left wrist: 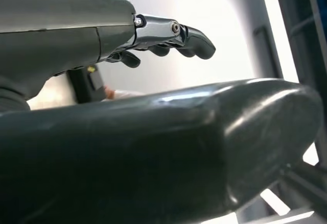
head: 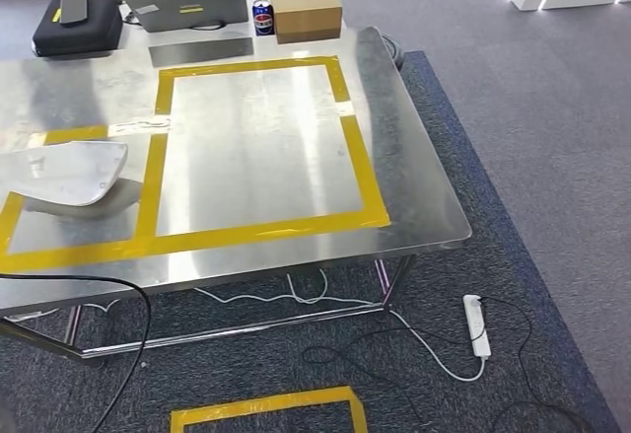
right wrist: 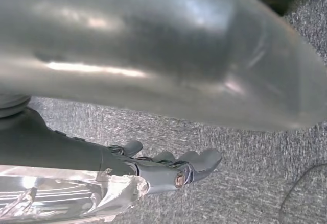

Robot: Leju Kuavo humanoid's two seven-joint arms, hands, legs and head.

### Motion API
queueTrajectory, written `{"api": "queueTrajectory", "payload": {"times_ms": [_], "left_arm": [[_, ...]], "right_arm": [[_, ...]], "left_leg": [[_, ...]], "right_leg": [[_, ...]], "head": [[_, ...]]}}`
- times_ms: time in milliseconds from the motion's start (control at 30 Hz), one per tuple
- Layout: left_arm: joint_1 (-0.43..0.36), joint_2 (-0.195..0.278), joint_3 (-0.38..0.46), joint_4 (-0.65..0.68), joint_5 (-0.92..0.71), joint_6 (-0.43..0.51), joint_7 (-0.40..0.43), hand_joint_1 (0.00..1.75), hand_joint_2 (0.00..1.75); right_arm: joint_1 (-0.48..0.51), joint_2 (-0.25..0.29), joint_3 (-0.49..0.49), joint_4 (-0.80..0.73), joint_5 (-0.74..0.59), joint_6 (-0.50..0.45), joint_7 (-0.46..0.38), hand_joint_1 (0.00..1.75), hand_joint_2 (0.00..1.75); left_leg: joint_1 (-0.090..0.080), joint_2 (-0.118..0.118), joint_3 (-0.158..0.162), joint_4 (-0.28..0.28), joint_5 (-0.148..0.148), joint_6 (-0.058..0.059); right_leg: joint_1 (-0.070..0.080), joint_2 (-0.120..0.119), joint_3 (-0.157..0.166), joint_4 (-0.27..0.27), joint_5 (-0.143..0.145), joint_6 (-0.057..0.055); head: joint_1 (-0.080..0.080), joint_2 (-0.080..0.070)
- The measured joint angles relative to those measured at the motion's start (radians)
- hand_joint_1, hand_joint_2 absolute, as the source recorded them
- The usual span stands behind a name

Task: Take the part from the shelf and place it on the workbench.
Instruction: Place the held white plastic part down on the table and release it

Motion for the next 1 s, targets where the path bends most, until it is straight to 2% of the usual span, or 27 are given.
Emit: {"api": "queueTrajectory", "payload": {"times_ms": [33, 67, 133, 167, 200, 233, 300, 333, 367, 400, 433, 467, 533, 567, 600, 633, 667, 700, 733, 800, 833, 867, 900, 933, 967, 1000], "left_arm": [[0.008, 0.004, 0.033, -0.017, 0.034, -0.006, -0.004, 0.00, 0.00], [0.017, 0.010, 0.069, -0.031, 0.066, -0.014, -0.007, 0.00, 0.00], [0.043, 0.023, 0.139, -0.051, 0.115, -0.035, -0.012, 0.00, 0.00], [0.058, 0.028, 0.175, -0.059, 0.135, -0.046, -0.013, 0.00, 0.00], [0.072, 0.033, 0.210, -0.065, 0.155, -0.057, -0.014, 0.00, 0.00], [0.085, 0.036, 0.243, -0.069, 0.176, -0.070, -0.015, 0.00, 0.00], [0.111, 0.035, 0.302, -0.072, 0.228, -0.103, -0.014, 0.00, 0.00], [0.124, 0.032, 0.330, -0.071, 0.258, -0.123, -0.014, 0.00, 0.00], [0.137, 0.028, 0.356, -0.070, 0.287, -0.142, -0.013, 0.00, 0.00], [0.147, 0.023, 0.381, -0.068, 0.309, -0.157, -0.013, 0.00, 0.00], [0.155, 0.020, 0.403, -0.065, 0.324, -0.166, -0.014, 0.00, 0.00], [0.161, 0.018, 0.423, -0.062, 0.333, -0.170, -0.016, 0.00, 0.00], [0.171, 0.017, 0.460, -0.057, 0.342, -0.167, -0.022, 0.00, 0.00], [0.179, 0.017, 0.478, -0.054, 0.343, -0.162, -0.026, 0.00, 0.00], [0.191, 0.016, 0.498, -0.051, 0.343, -0.157, -0.029, 0.00, 0.00], [0.204, 0.014, 0.518, -0.047, 0.342, -0.152, -0.030, 0.00, 0.00], [0.216, 0.011, 0.539, -0.044, 0.341, -0.151, -0.031, 0.00, 0.00], [0.227, 0.009, 0.560, -0.040, 0.339, -0.152, -0.031, 0.00, 0.00], [0.238, 0.006, 0.580, -0.037, 0.337, -0.153, -0.031, 0.00, 0.00], [0.254, 0.004, 0.610, -0.034, 0.333, -0.157, -0.031, 0.00, 0.00], [0.259, 0.003, 0.621, -0.032, 0.331, -0.158, -0.031, 0.00, 0.00], [0.262, 0.001, 0.630, -0.030, 0.328, -0.158, -0.031, 0.00, 0.00], [0.264, 0.000, 0.638, -0.028, 0.325, -0.159, -0.031, 0.00, 0.00], [0.267, -0.002, 0.645, -0.026, 0.322, -0.159, -0.031, 0.00, 0.00], [0.269, -0.003, 0.652, -0.025, 0.320, -0.159, -0.031, 0.00, 0.00], [0.271, -0.003, 0.657, -0.024, 0.319, -0.159, -0.032, 0.00, 0.00]], "right_arm": [[-0.001, 0.000, 0.000, 0.000, 0.000, -0.001, -0.001, 0.00, 0.00], [0.000, 0.001, 0.000, 0.000, -0.001, -0.002, -0.002, 0.00, 0.00], [0.005, 0.001, 0.000, 0.000, -0.001, -0.005, -0.004, 0.00, 0.00], [0.007, 0.001, -0.001, 0.000, -0.001, -0.008, -0.006, 0.00, 0.00], [0.008, 0.001, -0.001, 0.000, 0.000, -0.011, -0.008, 0.00, 0.00], [0.009, 0.001, -0.001, 0.000, 0.002, -0.014, -0.012, 0.00, 0.00], [0.008, 0.001, -0.001, 0.000, 0.007, -0.019, -0.019, 0.00, 0.00], [0.008, 0.001, -0.001, 0.000, 0.009, -0.021, -0.023, 0.00, 0.00], [0.008, 0.001, -0.001, 0.000, 0.010, -0.023, -0.027, 0.00, 0.00], [0.009, 0.002, -0.001, 0.000, 0.010, -0.024, -0.031, 0.00, 0.00], [0.008, 0.002, -0.001, 0.000, 0.011, -0.025, -0.033, 0.00, 0.00], [0.007, 0.002, -0.001, 0.000, 0.012, -0.026, -0.034, 0.00, 0.00], [0.005, 0.002, -0.001, 0.000, 0.014, -0.030, -0.033, 0.00, 0.00], [0.005, 0.003, -0.001, 0.000, 0.015, -0.033, -0.029, 0.00, 0.00], [0.005, 0.003, 0.000, 0.000, 0.015, -0.037, -0.023, 0.00, 0.00], [0.007, 0.004, 0.000, 0.000, 0.015, -0.039, -0.017, 0.00, 0.00], [0.012, 0.004, -0.001, 0.000, 0.014, -0.041, -0.012, 0.00, 0.00], [0.017, 0.004, -0.001, 0.000, 0.014, -0.041, -0.009, 0.00, 0.00], [0.021, 0.005, -0.001, 0.000, 0.014, -0.042, -0.008, 0.00, 0.00], [0.022, 0.005, -0.001, 0.000, 0.014, -0.042, -0.007, 0.00, 0.00], [0.019, 0.006, -0.001, 0.000, 0.014, -0.042, -0.007, 0.00, 0.00], [0.017, 0.006, -0.001, 0.000, 0.014, -0.042, -0.007, 0.00, 0.00], [0.016, 0.006, -0.001, 0.000, 0.014, -0.042, -0.007, 0.00, 0.00], [0.016, 0.006, -0.001, 0.000, 0.014, -0.042, -0.007, 0.00, 0.00], [0.015, 0.005, -0.001, 0.000, 0.014, -0.042, -0.007, 0.00, 0.00], [0.013, 0.005, -0.001, 0.000, 0.014, -0.042, -0.007, 0.00, 0.00]], "left_leg": [[0.000, 0.000, -0.003, -0.001, 0.008, -0.006], [0.000, 0.001, -0.004, -0.003, 0.016, -0.013], [0.002, 0.002, -0.005, -0.009, 0.030, -0.027], [0.004, 0.001, -0.010, -0.005, 0.021, -0.032], [0.004, 0.001, -0.019, 0.015, -0.007, -0.037], [0.004, 0.001, -0.034, 0.055, -0.053, -0.041], [0.003, 0.000, -0.068, 0.181, -0.151, -0.045], [0.003, 0.000, -0.078, 0.238, -0.174, -0.047], [0.003, 0.000, -0.075, 0.270, -0.173, -0.047], [0.003, 0.000, -0.057, 0.271, -0.153, -0.046], [0.003, 0.000, -0.022, 0.240, -0.128, -0.044], [0.003, 0.001, 0.030, 0.184, -0.115, -0.041], [0.001, 0.001, 0.143, 0.041, -0.127, -0.032], [-0.001, 0.001, 0.177, -0.007, -0.139, -0.026], [-0.004, 0.002, 0.190, -0.034, -0.143, -0.020], [-0.004, 0.003, 0.184, -0.036, -0.137, -0.012], [-0.004, 0.005, 0.177, -0.037, -0.128, -0.005], [-0.002, 0.006, 0.169, -0.037, -0.117, 0.002], [0.000, 0.007, 0.158, -0.038, -0.105, 0.007], [0.001, 0.006, 0.129, -0.037, -0.081, 0.012], [0.001, 0.005, 0.112, -0.036, -0.068, 0.012], [0.001, 0.005, 0.095, -0.035, -0.055, 0.012], [0.001, 0.004, 0.078, -0.034, -0.042, 0.010], [0.001, 0.003, 0.063, -0.034, -0.030, 0.007], [0.001, 0.003, 0.051, -0.033, -0.019, 0.004], [0.001, 0.003, 0.041, -0.032, -0.009, -0.001]], "right_leg": [[0.002, 0.002, 0.032, -0.047, -0.004, -0.003], [0.004, 0.004, 0.047, -0.071, -0.009, -0.006], [0.006, 0.004, 0.038, -0.077, 0.004, -0.018], [0.005, 0.003, 0.030, -0.079, 0.014, -0.027], [0.003, 0.001, 0.020, -0.082, 0.025, -0.035], [0.002, 0.000, 0.008, -0.084, 0.037, -0.042], [0.004, -0.002, -0.022, -0.084, 0.061, -0.049], [0.006, -0.003, -0.038, -0.083, 0.073, -0.051], [0.007, -0.003, -0.054, -0.083, 0.085, -0.051], [0.008, -0.004, -0.070, -0.083, 0.097, -0.051], [0.009, -0.004, -0.085, -0.082, 0.110, -0.050], [0.010, -0.004, -0.098, -0.081, 0.121, -0.047], [0.015, -0.003, -0.114, -0.078, 0.143, -0.040], [0.016, -0.003, -0.118, -0.078, 0.154, -0.036], [0.017, -0.003, -0.122, -0.081, 0.165, -0.031], [0.015, -0.002, -0.124, -0.085, 0.175, -0.026], [0.014, -0.002, -0.128, -0.083, 0.169, -0.021], [0.013, -0.003, -0.134, -0.067, 0.143, -0.014], [0.012, -0.003, -0.145, -0.029, 0.097, -0.007], [0.010, -0.004, -0.169, 0.094, -0.014, 0.002], [0.009, -0.004, -0.176, 0.154, -0.045, 0.004], [0.008, -0.004, -0.170, 0.192, -0.050, 0.004], [0.008, -0.004, -0.150, 0.199, -0.033, 0.002], [0.008, -0.004, -0.111, 0.172, -0.005, 0.000], [0.008, -0.004, -0.057, 0.115, 0.015, -0.003], [0.009, -0.003, 0.004, 0.037, 0.017, -0.007]], "head": [[0.000, 0.000], [0.000, 0.000], [0.002, 0.000], [0.000, 0.000], [-0.001, 0.000], [-0.003, 0.000], [-0.005, 0.000], [-0.005, 0.000], [-0.005, 0.000], [-0.005, 0.000], [-0.005, 0.000], [-0.006, 0.000], [-0.005, 0.000], [-0.005, 0.000], [-0.005, 0.000], [-0.006, 0.000], [-0.007, 0.000], [-0.005, 0.000], [-0.003, 0.000], [0.001, 0.000], [0.001, 0.000], [0.001, 0.000], [0.001, 0.000], [0.001, 0.000], [0.001, 0.000], [0.001, 0.000]]}}
